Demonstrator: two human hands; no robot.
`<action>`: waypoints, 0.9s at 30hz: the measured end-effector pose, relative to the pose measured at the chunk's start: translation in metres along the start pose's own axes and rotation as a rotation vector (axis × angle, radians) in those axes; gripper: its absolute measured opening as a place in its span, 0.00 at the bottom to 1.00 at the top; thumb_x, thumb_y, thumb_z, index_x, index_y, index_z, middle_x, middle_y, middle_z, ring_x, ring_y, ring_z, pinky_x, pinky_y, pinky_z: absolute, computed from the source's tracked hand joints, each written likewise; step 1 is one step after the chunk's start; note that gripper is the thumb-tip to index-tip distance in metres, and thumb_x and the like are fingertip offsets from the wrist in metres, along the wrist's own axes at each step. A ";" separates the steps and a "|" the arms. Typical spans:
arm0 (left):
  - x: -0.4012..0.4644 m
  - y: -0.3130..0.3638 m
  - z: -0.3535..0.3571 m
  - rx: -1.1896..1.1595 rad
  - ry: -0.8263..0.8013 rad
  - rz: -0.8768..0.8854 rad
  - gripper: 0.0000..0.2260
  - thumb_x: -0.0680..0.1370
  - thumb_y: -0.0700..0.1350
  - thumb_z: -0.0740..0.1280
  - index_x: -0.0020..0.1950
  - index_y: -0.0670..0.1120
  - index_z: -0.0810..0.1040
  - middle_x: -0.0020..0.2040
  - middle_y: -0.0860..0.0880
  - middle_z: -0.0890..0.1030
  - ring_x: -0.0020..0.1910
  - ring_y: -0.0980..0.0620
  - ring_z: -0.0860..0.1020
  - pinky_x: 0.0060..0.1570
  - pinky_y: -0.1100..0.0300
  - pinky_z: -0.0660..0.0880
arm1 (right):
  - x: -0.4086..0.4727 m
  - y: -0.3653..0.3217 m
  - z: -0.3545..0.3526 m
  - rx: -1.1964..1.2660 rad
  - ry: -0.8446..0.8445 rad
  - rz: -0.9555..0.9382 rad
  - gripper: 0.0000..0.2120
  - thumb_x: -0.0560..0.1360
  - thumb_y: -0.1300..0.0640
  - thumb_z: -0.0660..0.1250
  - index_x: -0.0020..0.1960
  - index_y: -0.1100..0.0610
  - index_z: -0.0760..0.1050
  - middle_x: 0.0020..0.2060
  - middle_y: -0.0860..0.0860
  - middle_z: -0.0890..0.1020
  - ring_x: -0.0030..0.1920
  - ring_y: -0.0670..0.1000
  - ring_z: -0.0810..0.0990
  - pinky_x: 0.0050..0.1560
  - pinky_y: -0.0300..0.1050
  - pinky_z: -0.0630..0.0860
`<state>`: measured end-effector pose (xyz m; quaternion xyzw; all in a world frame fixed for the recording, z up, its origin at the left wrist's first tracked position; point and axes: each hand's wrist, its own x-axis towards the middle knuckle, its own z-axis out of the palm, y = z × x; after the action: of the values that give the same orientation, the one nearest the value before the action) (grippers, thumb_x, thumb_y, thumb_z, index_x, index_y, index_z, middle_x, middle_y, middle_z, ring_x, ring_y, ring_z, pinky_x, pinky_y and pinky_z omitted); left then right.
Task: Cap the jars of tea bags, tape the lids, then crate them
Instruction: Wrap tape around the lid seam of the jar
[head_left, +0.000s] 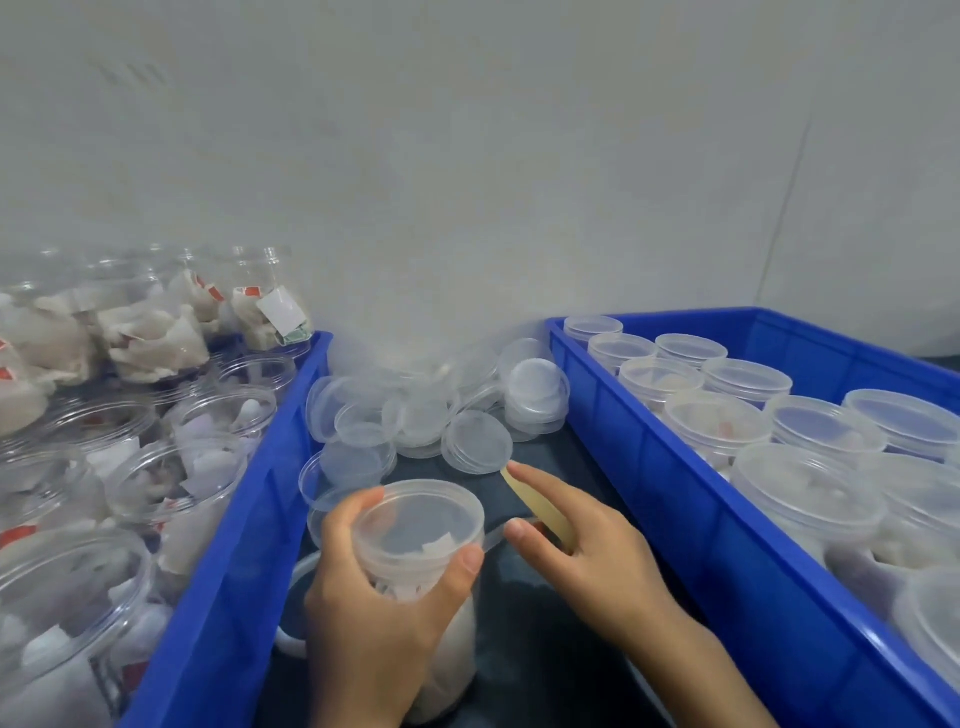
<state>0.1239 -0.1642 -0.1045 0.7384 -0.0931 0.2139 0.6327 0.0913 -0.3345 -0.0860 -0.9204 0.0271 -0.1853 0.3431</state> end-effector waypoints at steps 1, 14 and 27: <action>0.000 0.002 0.000 -0.012 -0.006 0.000 0.32 0.49 0.69 0.69 0.51 0.64 0.70 0.49 0.62 0.78 0.48 0.66 0.75 0.42 0.65 0.70 | 0.000 0.000 0.001 -0.004 0.006 0.000 0.21 0.70 0.33 0.61 0.61 0.23 0.62 0.50 0.26 0.72 0.50 0.25 0.71 0.48 0.22 0.64; 0.008 0.030 -0.012 0.377 -0.121 0.169 0.29 0.51 0.57 0.75 0.49 0.48 0.78 0.54 0.51 0.79 0.54 0.42 0.75 0.47 0.53 0.71 | -0.002 -0.004 0.012 -0.095 0.063 -0.049 0.32 0.71 0.32 0.58 0.63 0.19 0.38 0.55 0.30 0.71 0.52 0.33 0.73 0.51 0.28 0.67; 0.027 0.052 0.010 1.158 -0.486 0.148 0.35 0.72 0.73 0.49 0.73 0.55 0.54 0.71 0.50 0.61 0.68 0.45 0.62 0.59 0.52 0.68 | 0.005 -0.005 0.015 -0.264 0.096 -0.223 0.29 0.78 0.43 0.57 0.66 0.24 0.40 0.58 0.39 0.72 0.58 0.43 0.72 0.51 0.39 0.71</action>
<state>0.1283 -0.1802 -0.0476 0.9802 -0.1540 0.0989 0.0751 0.1007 -0.3222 -0.0915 -0.9448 -0.0348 -0.2611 0.1948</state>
